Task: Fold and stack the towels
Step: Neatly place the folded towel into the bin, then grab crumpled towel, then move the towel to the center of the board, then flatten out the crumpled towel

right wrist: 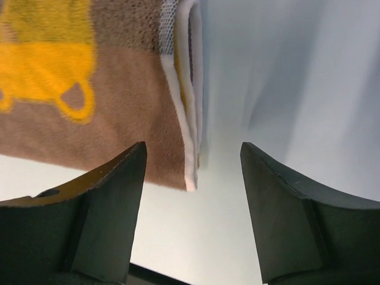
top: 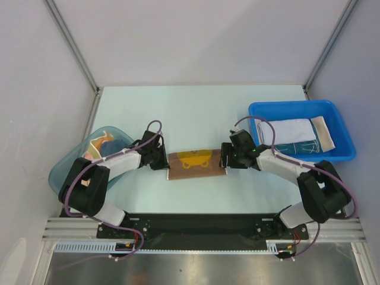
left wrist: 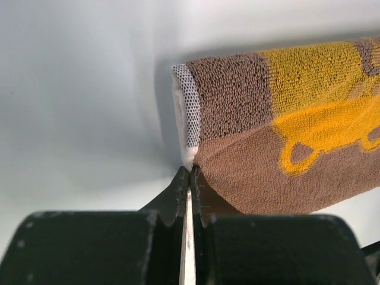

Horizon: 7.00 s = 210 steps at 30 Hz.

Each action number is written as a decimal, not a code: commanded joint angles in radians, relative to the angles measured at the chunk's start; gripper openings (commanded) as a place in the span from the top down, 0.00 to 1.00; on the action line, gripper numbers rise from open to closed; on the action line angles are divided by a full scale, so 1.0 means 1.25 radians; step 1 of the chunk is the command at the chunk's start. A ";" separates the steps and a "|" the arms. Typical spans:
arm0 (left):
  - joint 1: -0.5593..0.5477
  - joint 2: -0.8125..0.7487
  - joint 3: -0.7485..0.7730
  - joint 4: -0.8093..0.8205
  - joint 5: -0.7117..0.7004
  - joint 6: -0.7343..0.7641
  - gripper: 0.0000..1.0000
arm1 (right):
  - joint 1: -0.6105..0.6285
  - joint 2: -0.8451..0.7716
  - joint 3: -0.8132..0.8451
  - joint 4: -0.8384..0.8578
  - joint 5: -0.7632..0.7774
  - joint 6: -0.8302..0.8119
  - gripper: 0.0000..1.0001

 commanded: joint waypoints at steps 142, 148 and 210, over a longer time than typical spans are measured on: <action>0.525 -0.052 0.502 -0.457 -0.192 0.207 0.94 | -0.083 0.014 0.612 -0.251 0.020 -0.309 0.00; 0.520 -0.153 0.631 -0.469 0.004 0.192 0.98 | -0.081 -0.010 0.625 -0.281 0.011 -0.285 0.00; -0.139 0.600 0.852 -0.172 0.138 0.375 0.49 | 0.058 -0.373 0.073 -0.274 0.132 0.074 0.48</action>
